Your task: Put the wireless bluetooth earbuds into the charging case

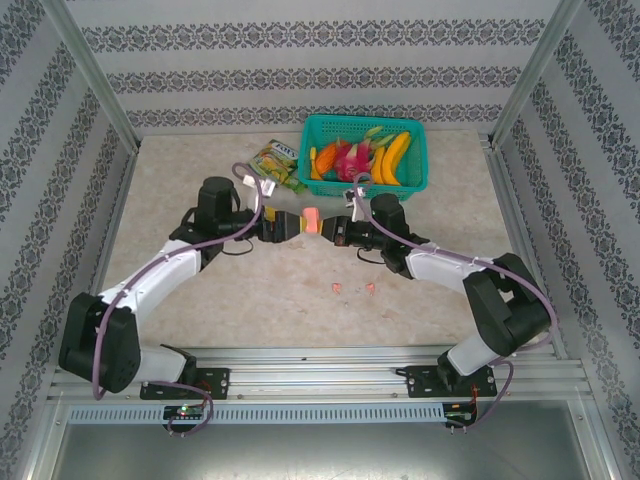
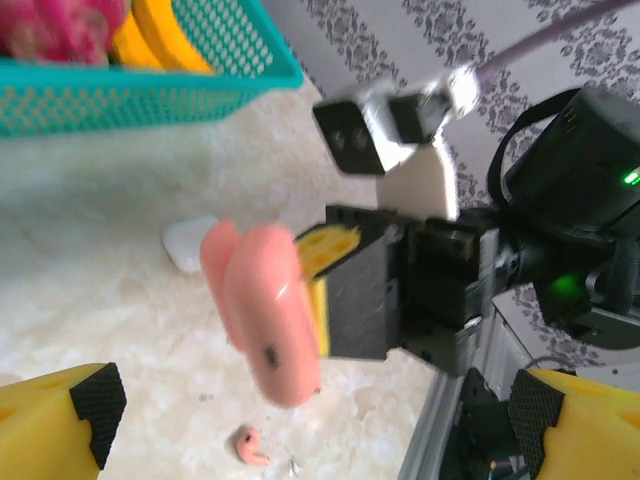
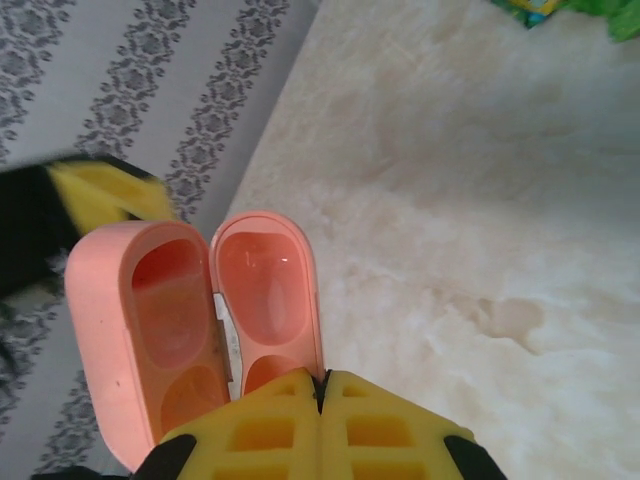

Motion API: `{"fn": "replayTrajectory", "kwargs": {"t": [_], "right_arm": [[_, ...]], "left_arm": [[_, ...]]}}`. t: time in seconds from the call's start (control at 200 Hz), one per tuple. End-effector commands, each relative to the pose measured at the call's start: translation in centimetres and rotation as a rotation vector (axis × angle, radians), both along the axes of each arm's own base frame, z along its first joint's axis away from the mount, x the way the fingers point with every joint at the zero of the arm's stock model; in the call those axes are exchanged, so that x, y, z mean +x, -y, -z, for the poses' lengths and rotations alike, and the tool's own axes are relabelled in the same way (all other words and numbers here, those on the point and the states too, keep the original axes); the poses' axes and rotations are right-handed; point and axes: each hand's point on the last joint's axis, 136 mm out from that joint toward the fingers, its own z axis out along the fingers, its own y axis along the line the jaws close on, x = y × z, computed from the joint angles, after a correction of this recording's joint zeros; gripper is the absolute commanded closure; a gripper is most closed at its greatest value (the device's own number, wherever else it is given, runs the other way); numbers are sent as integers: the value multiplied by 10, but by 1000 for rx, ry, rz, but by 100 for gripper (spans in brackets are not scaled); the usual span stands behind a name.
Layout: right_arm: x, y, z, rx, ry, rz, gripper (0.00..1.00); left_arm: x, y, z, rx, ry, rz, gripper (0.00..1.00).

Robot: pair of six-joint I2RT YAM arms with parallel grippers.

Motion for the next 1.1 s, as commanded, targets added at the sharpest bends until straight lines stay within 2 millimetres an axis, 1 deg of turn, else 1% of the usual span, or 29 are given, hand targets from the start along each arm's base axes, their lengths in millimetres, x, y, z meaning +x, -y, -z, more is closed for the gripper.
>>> {"fn": "replayTrajectory", "kwargs": {"t": [0.0, 0.07, 0.095, 0.19, 0.345, 0.49, 0.515, 0.6, 0.669, 0.749, 0.849, 0.949, 1.014, 1.099], "right_arm": [[11, 13, -11, -153, 126, 33, 100], [16, 21, -8, -235, 166, 53, 100], [19, 24, -7, -262, 177, 60, 100], [28, 29, -11, -335, 237, 70, 100], [44, 34, -23, -431, 342, 116, 100], [56, 38, -36, -563, 488, 160, 100], [58, 39, -39, -586, 519, 165, 100], [62, 37, -47, -639, 630, 150, 100], [65, 35, -54, -664, 722, 137, 100], [68, 33, -60, -678, 803, 129, 100], [68, 27, -64, -682, 893, 82, 100], [64, 20, -65, -668, 946, 30, 100], [60, 17, -65, -655, 961, -6, 100], [55, 13, -62, -635, 963, -41, 100]], "left_arm": [[1, -16, -24, 155, 81, -33, 0], [9, -29, -30, 261, 94, -85, 0], [14, -36, -28, 307, 92, -117, 0], [28, -53, -31, 438, 133, -182, 0], [38, -64, -33, 571, 200, -174, 0], [48, -68, -32, 654, 162, -148, 0], [47, -66, -31, 661, 152, -123, 0], [41, -50, -22, 649, 113, 14, 0], [39, -41, -15, 635, 93, 84, 0], [36, -33, -6, 629, 68, 154, 0], [25, -24, 7, 627, 26, 259, 0], [17, -17, 14, 603, -18, 326, 1], [13, -11, 13, 566, -27, 356, 2], [8, -4, 13, 522, -53, 392, 7]]}}
